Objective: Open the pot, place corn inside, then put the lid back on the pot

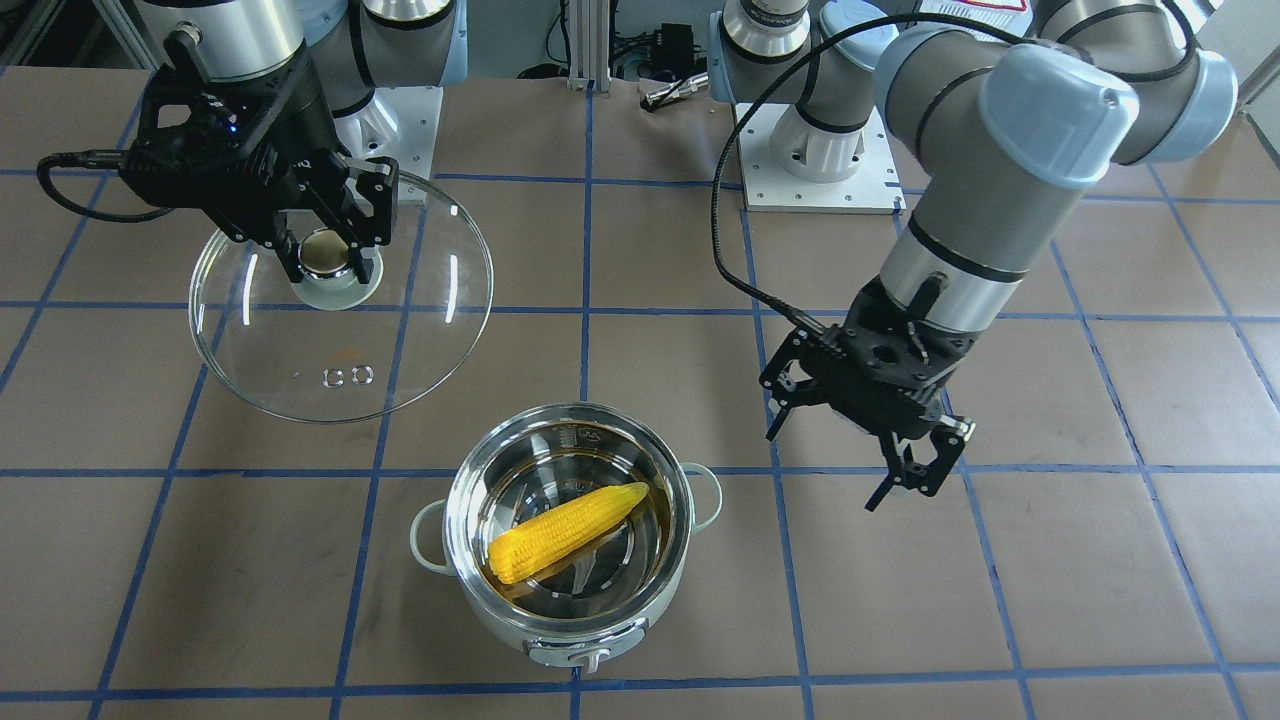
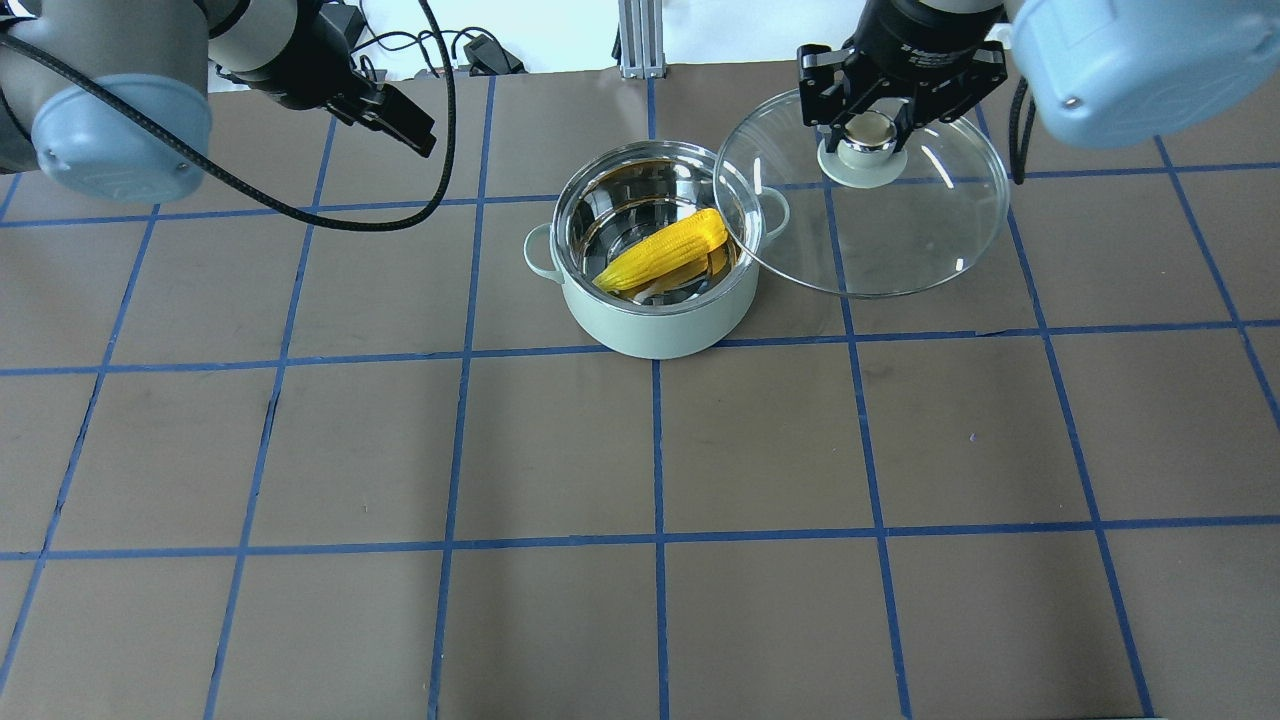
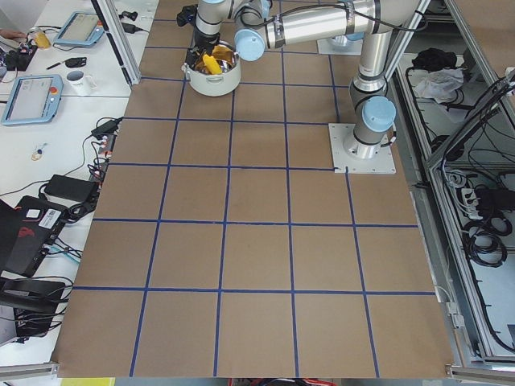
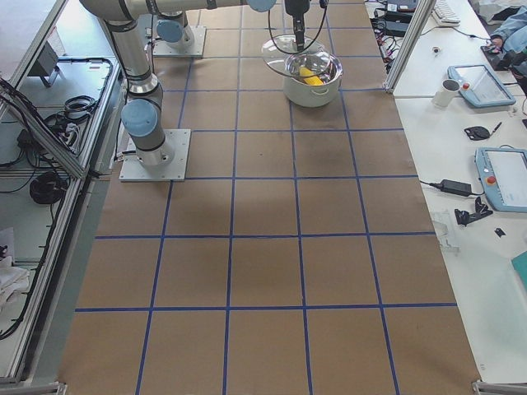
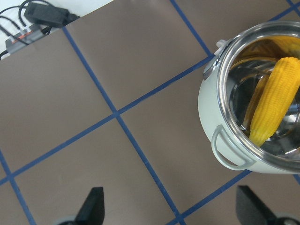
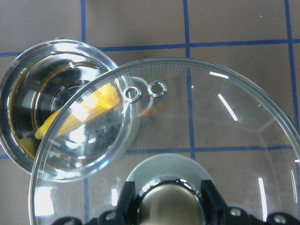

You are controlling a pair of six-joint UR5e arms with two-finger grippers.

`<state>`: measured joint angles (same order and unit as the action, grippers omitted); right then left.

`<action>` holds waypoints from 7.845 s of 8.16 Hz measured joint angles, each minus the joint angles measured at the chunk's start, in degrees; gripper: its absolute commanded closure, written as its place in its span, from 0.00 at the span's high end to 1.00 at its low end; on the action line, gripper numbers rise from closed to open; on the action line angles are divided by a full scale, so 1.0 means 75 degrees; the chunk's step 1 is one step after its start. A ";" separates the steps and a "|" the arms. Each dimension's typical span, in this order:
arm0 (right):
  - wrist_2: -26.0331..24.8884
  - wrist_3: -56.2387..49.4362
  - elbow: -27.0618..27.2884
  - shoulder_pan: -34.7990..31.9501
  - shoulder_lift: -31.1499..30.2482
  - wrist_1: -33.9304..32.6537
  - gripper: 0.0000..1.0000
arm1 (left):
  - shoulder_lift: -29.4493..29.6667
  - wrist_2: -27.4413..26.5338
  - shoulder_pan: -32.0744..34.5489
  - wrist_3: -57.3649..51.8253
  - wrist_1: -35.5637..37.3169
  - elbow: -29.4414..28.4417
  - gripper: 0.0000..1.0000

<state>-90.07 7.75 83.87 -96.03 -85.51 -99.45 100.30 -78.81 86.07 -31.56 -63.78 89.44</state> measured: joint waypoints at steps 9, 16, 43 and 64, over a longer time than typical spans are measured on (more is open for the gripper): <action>-0.0017 0.1872 -0.0150 -0.1748 0.2506 -0.3257 0.17 | -0.1223 -0.2146 0.0030 0.3982 -0.2100 0.0256 1.00; -0.0130 0.2646 -0.0142 -0.1802 0.2744 -0.3276 0.15 | -0.1191 -0.1351 0.0044 0.4101 -0.2137 0.0554 1.00; -0.0414 0.2475 -0.0003 -0.1798 0.2843 -0.3793 0.15 | -0.1693 -0.1566 0.0044 0.4078 -0.2815 0.0683 1.00; -0.0422 0.2139 0.0137 -0.1764 0.2705 -0.3933 1.00 | -0.1702 -0.1568 0.0044 0.4067 -0.2769 0.0704 1.00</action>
<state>-93.23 23.79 84.90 -109.26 -65.22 -128.95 87.54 -90.56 86.40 -1.06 -84.55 94.72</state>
